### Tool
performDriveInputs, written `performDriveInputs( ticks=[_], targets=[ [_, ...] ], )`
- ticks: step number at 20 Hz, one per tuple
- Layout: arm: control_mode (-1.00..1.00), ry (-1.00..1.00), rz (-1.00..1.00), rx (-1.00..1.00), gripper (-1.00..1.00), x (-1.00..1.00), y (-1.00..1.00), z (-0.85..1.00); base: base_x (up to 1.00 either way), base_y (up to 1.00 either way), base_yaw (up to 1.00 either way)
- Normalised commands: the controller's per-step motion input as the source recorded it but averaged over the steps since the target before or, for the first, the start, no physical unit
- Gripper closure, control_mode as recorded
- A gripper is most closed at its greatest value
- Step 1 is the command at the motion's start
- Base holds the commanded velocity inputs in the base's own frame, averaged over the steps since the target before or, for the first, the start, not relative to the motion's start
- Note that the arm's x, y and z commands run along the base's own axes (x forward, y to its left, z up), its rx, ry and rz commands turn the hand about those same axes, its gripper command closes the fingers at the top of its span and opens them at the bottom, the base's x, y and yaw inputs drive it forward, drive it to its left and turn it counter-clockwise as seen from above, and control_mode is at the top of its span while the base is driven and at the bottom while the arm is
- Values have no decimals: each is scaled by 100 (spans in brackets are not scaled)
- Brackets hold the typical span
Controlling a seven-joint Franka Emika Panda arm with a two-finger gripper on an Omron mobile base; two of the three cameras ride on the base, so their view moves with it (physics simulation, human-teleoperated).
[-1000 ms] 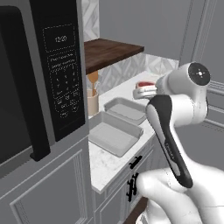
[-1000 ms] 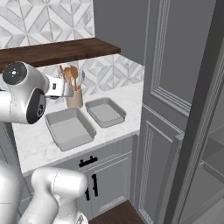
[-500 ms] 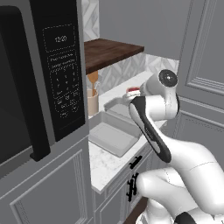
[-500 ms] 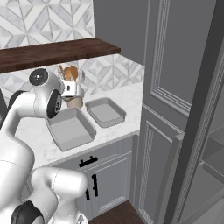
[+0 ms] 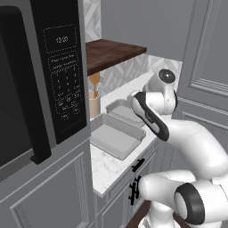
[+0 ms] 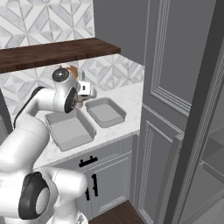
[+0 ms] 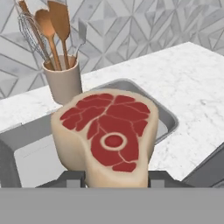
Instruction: Place one tomato and one steak in each tupperware on the nearby counter, to pack two identical lunches.
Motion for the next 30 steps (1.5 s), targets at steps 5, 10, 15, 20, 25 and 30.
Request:
performDriveInputs(
  ticks=[5,10,15,20,25,30],
  targets=[
    [-100,13,0,-1,100,66,-16,-42,0,0,0],
    [-100,7,0,0,100,69,-17,-35,0,0,0],
    [-100,0,3,0,100,76,-2,-45,0,0,0],
    [-100,1,2,0,100,74,-1,-41,0,0,0],
    [-100,1,1,0,100,63,-2,-36,0,0,0],
    [-100,3,2,0,100,47,0,-36,0,0,0]
  ],
)
